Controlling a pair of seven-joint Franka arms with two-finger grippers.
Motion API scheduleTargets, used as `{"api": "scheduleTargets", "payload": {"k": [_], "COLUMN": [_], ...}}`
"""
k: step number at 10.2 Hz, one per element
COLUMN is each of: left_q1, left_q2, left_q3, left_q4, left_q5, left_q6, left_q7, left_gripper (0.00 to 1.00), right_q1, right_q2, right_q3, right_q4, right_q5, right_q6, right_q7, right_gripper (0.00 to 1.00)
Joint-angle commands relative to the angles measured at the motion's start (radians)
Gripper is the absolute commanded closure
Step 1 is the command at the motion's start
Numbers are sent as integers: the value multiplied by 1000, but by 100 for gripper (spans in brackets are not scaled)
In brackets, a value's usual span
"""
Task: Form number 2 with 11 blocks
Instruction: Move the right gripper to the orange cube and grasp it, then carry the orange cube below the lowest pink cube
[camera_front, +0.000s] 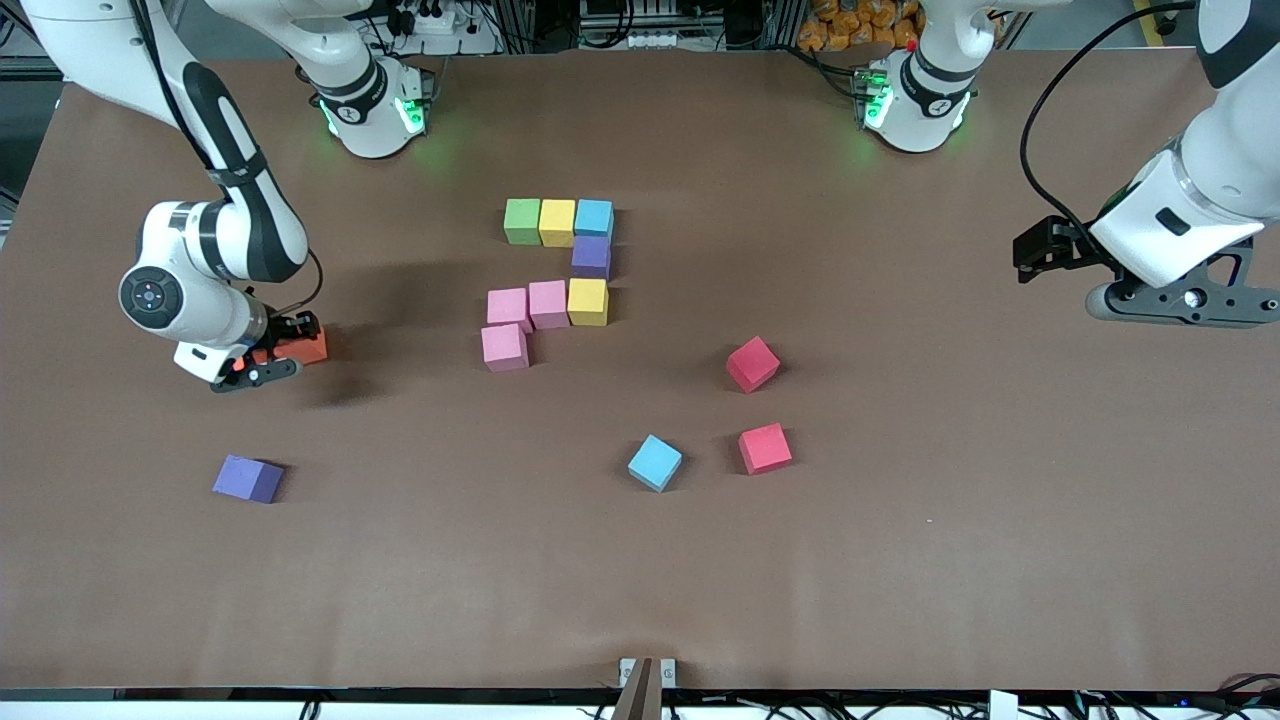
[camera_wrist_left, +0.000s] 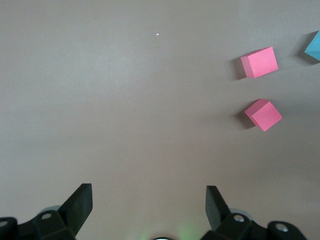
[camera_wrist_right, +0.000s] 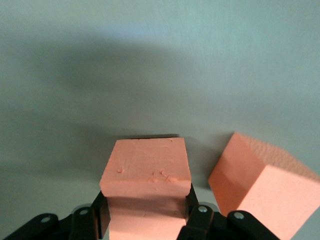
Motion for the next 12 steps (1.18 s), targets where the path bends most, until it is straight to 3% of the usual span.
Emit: {"api": "scheduleTargets", "payload": {"k": [1, 4, 12], "left_q1": [2, 7, 8], "left_q2": [-17, -17, -17], "left_q3": [-6, -1, -1], "left_q4": [-5, -5, -5], "left_q5": [0, 2, 0], "left_q6": [-12, -12, -12], "left_q7": [-1, 1, 1], "left_gripper": [0, 0, 0], "right_q1": [63, 106, 351], "right_q2": [-4, 65, 373], "right_q3": [16, 53, 51], "right_q4": [107, 298, 769], "right_q5": [89, 197, 227], "right_q6": [-48, -183, -392], "right_q7": [15, 98, 569], "right_gripper": [100, 100, 100]}}
